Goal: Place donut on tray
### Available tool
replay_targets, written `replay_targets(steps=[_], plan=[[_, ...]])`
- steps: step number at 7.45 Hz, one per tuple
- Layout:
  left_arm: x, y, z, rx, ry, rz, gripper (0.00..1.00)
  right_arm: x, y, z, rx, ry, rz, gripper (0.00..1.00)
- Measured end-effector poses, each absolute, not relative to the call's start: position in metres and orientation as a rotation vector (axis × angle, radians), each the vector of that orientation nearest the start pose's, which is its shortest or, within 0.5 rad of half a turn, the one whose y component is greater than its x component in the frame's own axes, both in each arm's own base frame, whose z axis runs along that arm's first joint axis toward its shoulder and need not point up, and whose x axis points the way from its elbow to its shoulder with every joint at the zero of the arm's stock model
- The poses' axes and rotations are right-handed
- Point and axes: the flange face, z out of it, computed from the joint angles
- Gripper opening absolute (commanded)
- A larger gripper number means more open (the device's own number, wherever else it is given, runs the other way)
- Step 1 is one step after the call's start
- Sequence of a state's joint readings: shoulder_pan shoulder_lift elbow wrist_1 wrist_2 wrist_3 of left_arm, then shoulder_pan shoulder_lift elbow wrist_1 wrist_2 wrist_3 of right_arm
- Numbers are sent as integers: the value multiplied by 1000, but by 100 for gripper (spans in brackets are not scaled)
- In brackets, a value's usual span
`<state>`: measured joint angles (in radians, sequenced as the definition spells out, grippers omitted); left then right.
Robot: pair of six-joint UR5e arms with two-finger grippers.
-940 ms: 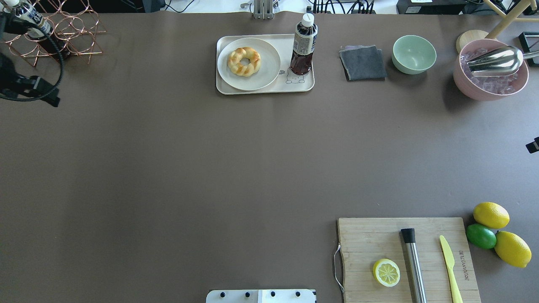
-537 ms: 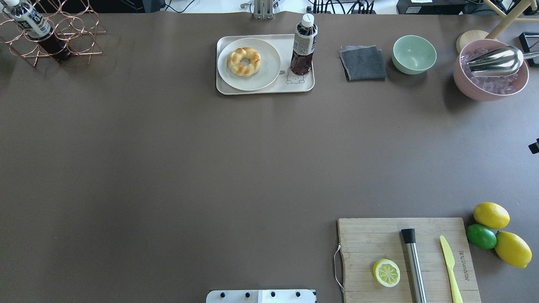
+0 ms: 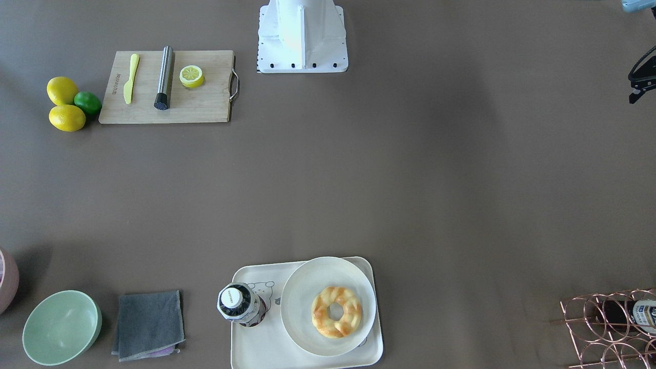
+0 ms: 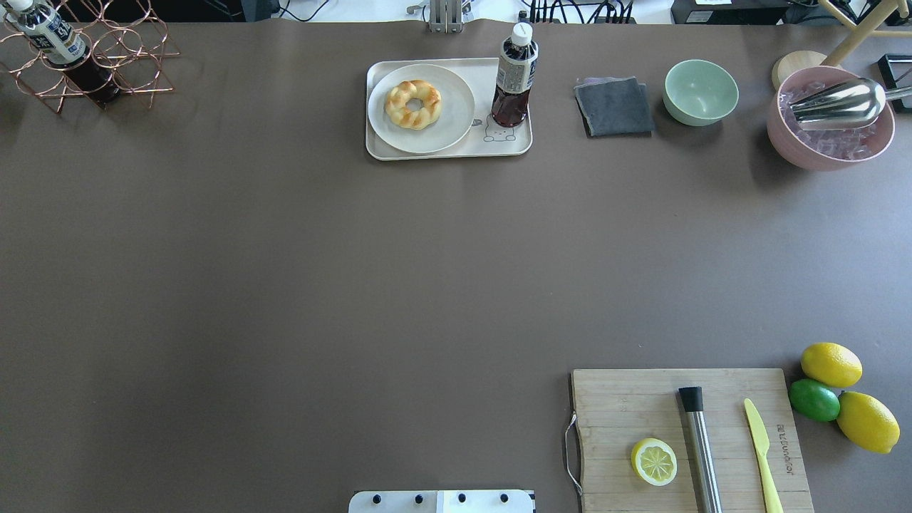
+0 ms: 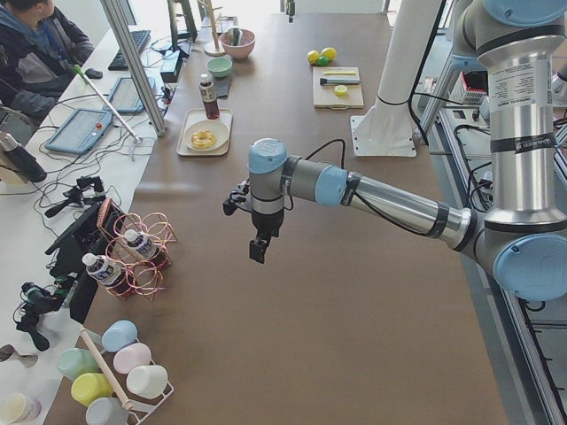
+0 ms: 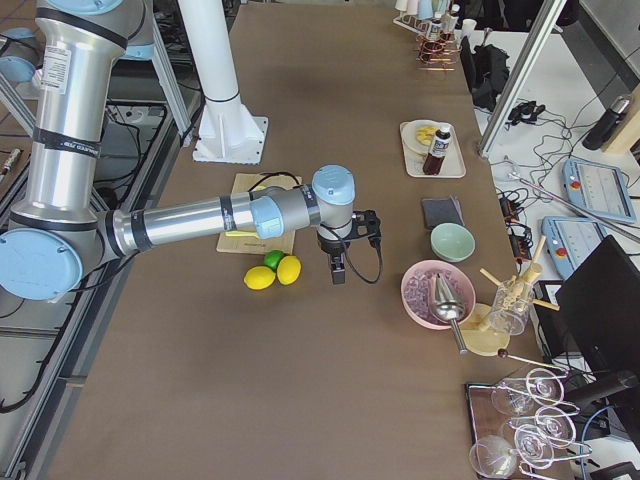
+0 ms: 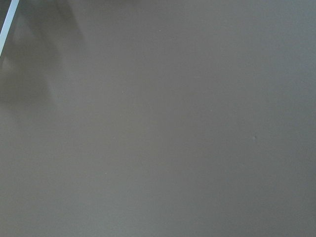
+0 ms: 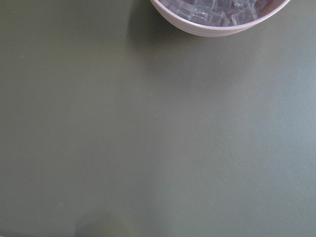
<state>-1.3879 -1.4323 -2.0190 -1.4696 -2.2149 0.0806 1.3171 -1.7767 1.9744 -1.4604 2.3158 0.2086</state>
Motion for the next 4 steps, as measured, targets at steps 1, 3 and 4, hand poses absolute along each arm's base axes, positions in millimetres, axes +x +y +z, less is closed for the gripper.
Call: replay_targets(steps=[1, 3, 4], plan=[[5, -435, 527, 157, 654, 311, 98, -34, -415, 545, 113, -784, -142, 100], [5, -436, 532, 147, 654, 305, 98, -22, -407, 557, 99, -775, -116, 100], [4, -436, 539, 135, 653, 301, 98, -14, -402, 564, 98, -770, -117, 100]])
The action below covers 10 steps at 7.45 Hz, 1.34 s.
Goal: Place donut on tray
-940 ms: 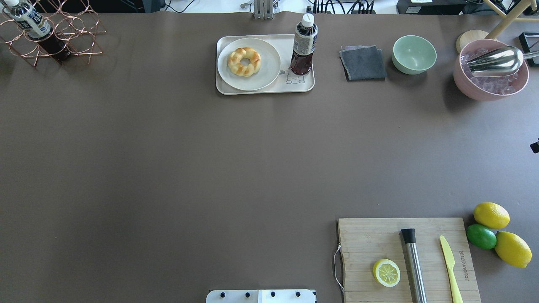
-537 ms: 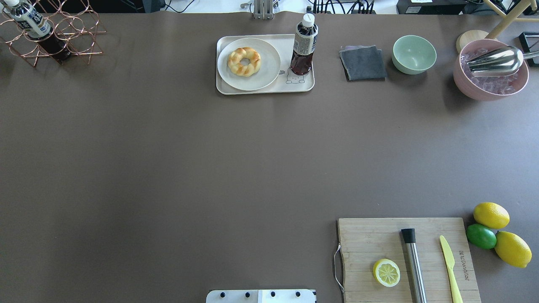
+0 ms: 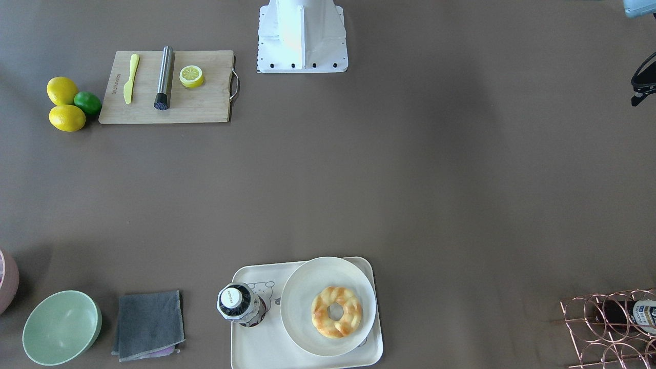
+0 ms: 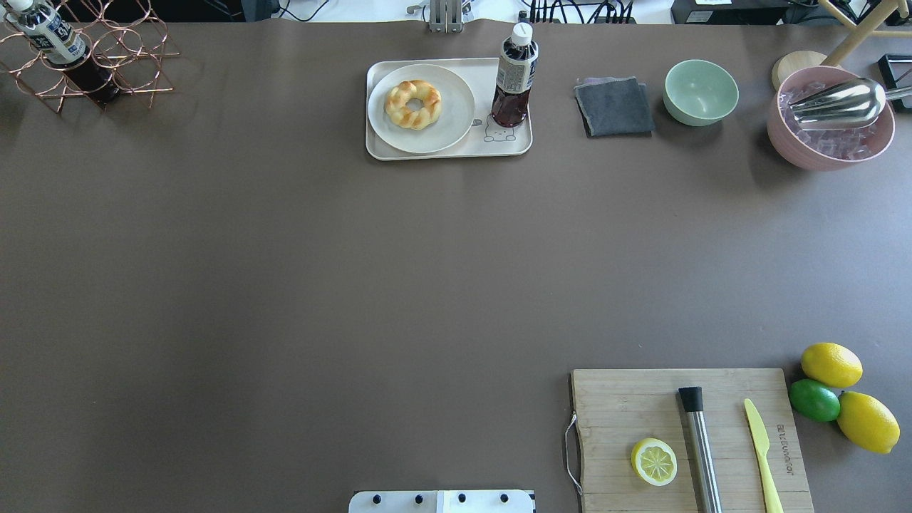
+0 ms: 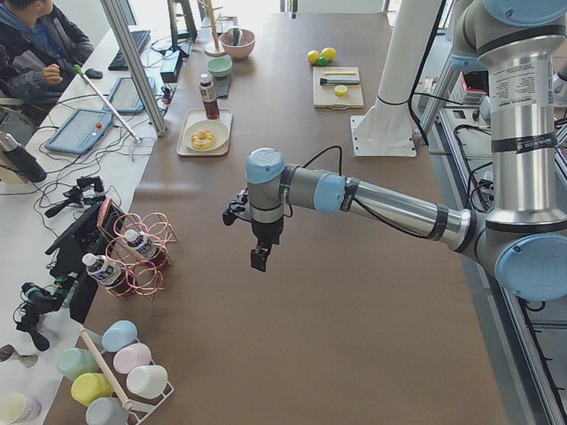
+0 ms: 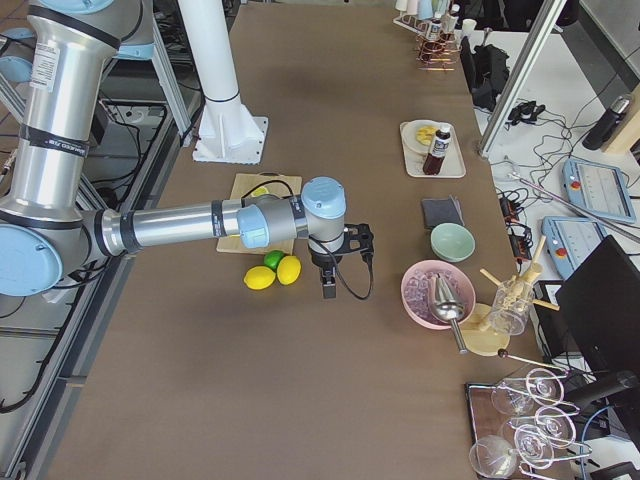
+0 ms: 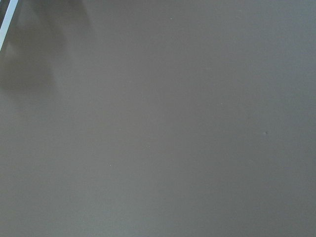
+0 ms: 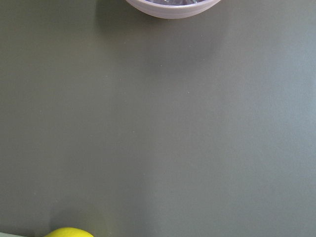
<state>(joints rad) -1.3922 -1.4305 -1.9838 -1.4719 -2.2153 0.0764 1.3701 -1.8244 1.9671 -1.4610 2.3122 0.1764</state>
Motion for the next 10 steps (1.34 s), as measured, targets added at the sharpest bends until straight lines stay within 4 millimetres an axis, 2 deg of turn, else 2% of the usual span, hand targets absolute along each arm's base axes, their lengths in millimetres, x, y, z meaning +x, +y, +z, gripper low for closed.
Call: replay_targets(steps=[2, 5, 8, 10], plan=[[3, -437, 551, 118, 652, 298, 98, -5, -396, 574, 96, -764, -117, 100], [-4, -437, 545, 138, 653, 283, 98, -1, -394, 579, 93, -762, -115, 100], [-20, -437, 543, 157, 650, 252, 98, 1, -391, 581, 90, -763, -110, 100], [-22, -437, 544, 157, 649, 249, 98, 1, -392, 581, 90, -763, -110, 100]])
